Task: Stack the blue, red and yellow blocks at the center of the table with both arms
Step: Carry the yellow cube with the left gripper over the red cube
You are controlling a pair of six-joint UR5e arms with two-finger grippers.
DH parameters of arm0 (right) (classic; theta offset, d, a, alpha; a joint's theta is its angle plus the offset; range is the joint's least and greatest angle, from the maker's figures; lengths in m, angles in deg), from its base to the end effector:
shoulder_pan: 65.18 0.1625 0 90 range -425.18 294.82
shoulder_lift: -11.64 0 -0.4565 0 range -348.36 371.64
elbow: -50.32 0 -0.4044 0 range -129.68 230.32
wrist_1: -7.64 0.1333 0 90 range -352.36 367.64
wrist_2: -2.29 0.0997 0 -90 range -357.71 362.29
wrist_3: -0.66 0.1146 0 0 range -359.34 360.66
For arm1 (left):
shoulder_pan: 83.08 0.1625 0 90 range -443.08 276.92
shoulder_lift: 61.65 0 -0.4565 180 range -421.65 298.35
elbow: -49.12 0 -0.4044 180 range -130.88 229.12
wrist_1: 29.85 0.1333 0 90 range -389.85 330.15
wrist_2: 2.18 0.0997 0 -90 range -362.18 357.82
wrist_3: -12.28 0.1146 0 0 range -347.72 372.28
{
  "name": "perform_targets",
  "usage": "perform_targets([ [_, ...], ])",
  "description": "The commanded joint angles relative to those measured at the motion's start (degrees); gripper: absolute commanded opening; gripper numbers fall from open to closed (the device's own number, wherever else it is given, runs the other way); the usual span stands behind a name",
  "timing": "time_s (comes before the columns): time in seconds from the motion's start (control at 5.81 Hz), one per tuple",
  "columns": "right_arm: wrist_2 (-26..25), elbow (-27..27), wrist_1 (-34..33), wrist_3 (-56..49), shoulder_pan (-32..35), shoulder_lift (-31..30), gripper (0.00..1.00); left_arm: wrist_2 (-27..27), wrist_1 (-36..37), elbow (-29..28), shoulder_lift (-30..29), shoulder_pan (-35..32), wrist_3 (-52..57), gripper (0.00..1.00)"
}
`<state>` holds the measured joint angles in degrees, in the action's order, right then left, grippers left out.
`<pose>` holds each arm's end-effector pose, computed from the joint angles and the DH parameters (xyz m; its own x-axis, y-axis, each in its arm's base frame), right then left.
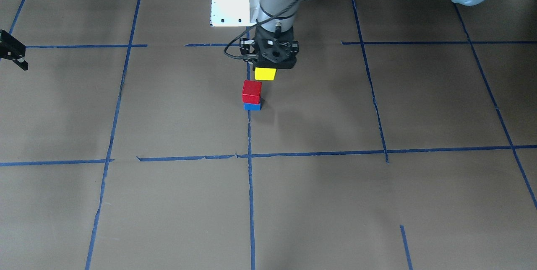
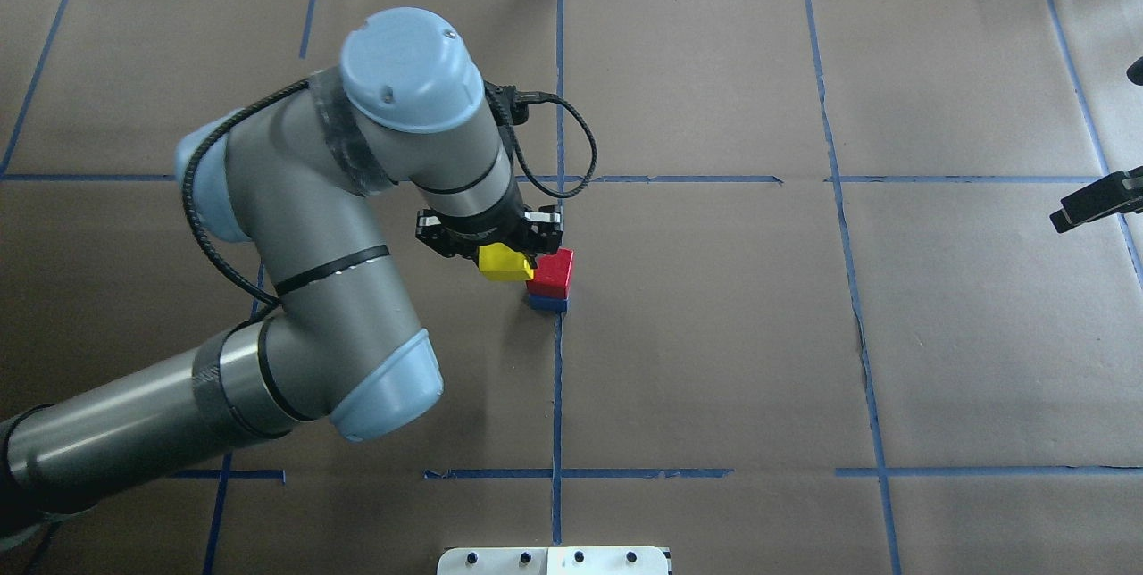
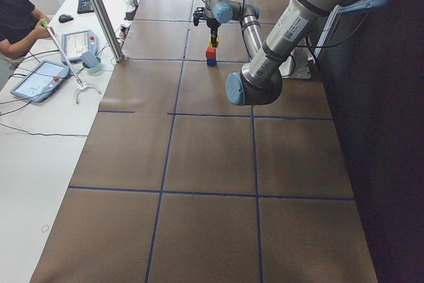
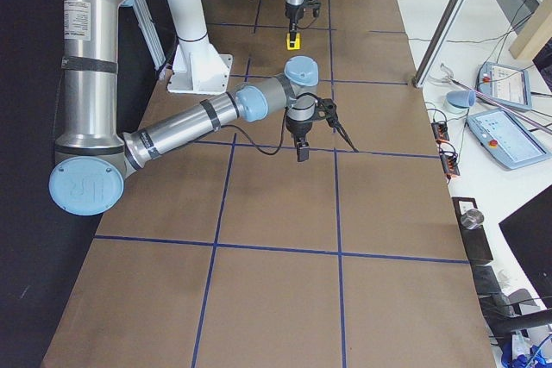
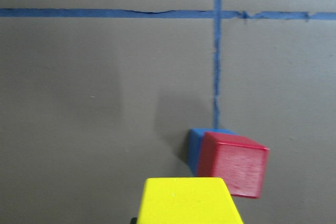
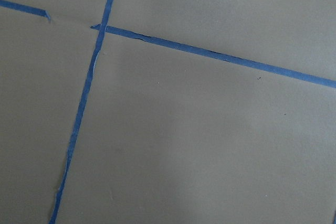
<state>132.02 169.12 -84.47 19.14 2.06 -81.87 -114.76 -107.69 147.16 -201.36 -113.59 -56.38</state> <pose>-0.1241 -0.4511 0.4872 0.6930 -0.2335 0.6820 0.1434 0.9718 0.1871 0.5658 -0.4371 0.1185 0.6462 0.0092 -0.7632 -0.0029 0.9999 0.0097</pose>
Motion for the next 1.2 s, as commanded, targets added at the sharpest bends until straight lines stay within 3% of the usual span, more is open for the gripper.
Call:
perform_targets([
  [0.0, 0.1, -0.1, 0.0, 0.2, 0.0, 0.2, 1.0, 2.2, 0.8, -4.7, -3.7, 1.5, -0.4, 0.0],
  [1.03, 0.3, 0.0, 0.0, 0.4, 0.0, 0.3, 1.0, 3.9, 0.1, -8.0, -3.9, 1.2, 6.4, 0.01],
])
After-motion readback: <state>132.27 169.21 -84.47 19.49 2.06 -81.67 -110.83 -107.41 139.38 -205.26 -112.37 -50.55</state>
